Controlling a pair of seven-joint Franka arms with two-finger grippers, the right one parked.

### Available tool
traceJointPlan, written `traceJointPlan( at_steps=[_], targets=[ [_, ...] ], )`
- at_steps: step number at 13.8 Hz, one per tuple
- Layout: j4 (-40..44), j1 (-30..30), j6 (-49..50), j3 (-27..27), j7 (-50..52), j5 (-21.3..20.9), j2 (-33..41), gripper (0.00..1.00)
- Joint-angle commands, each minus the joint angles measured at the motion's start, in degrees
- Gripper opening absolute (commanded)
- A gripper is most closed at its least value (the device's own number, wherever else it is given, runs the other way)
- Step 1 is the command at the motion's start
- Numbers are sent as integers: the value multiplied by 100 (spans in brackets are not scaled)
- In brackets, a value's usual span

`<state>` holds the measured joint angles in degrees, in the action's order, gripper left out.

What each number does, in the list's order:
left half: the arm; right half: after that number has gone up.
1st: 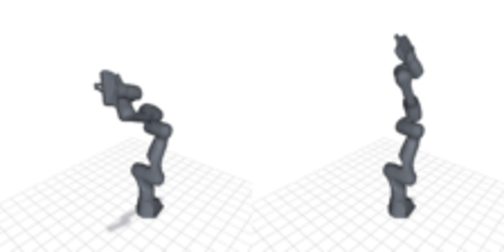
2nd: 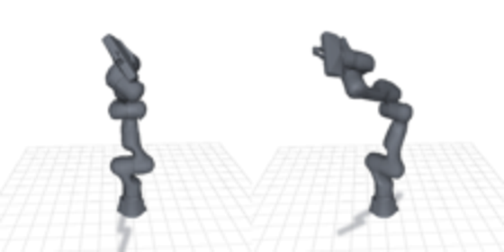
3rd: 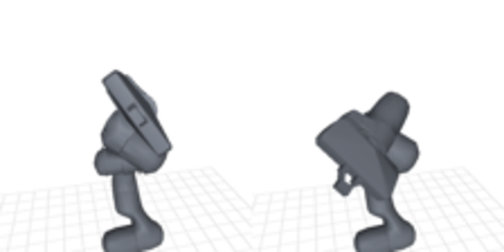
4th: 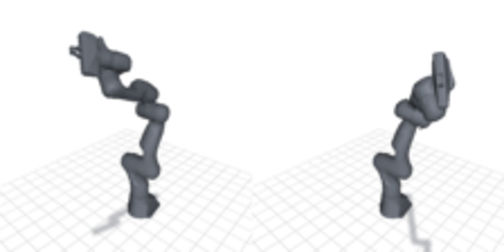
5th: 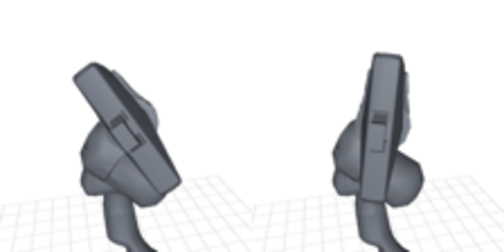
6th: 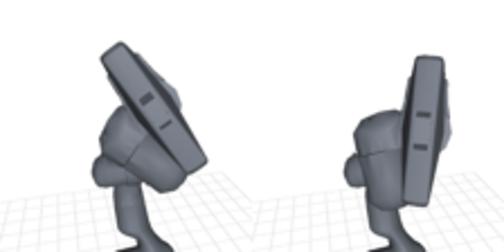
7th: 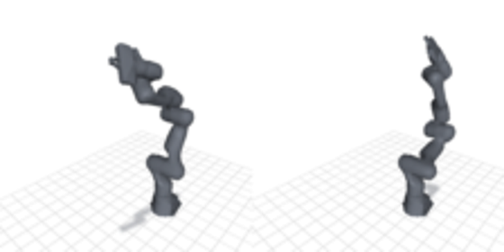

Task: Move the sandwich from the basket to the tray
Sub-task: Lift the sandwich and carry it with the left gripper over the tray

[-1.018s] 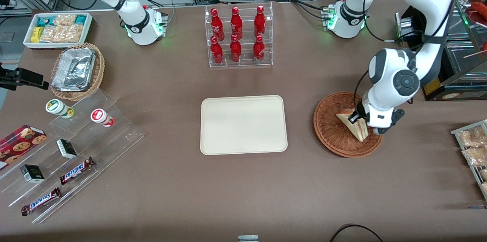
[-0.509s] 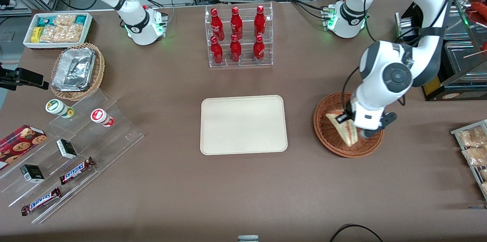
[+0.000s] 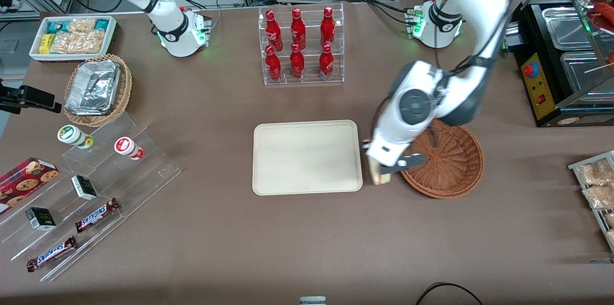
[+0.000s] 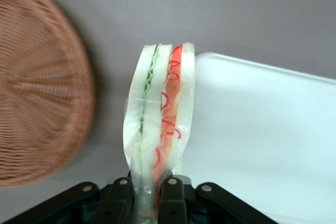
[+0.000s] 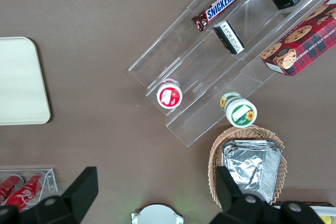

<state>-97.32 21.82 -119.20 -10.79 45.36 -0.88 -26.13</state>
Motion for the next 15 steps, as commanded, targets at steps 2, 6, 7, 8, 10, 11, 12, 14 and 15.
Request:
traceJointPlan(
  at_steps=[2,6,7,8,10,11,12,14,15],
  targets=[
    [1020,646,213,68,612,-17,-874,0],
    [1732,1183,222,68,1122,-26,-1446,0],
    [1873,1288,222,68,1219,-35,-1569,0],
    [2005,1377,222,68,1299,-35,-1692,0],
    [2216,1526,213,77,1448,-43,-1859,0],
    [2278,1605,213,86,1527,-52,-1930,0],
    [2322,1658,195,103,1598,-52,-1983,0],
    [2445,1737,186,138,1677,-70,-2115,0],
    [2481,1747,195,139,1712,-113,-2150,0]
  ],
)
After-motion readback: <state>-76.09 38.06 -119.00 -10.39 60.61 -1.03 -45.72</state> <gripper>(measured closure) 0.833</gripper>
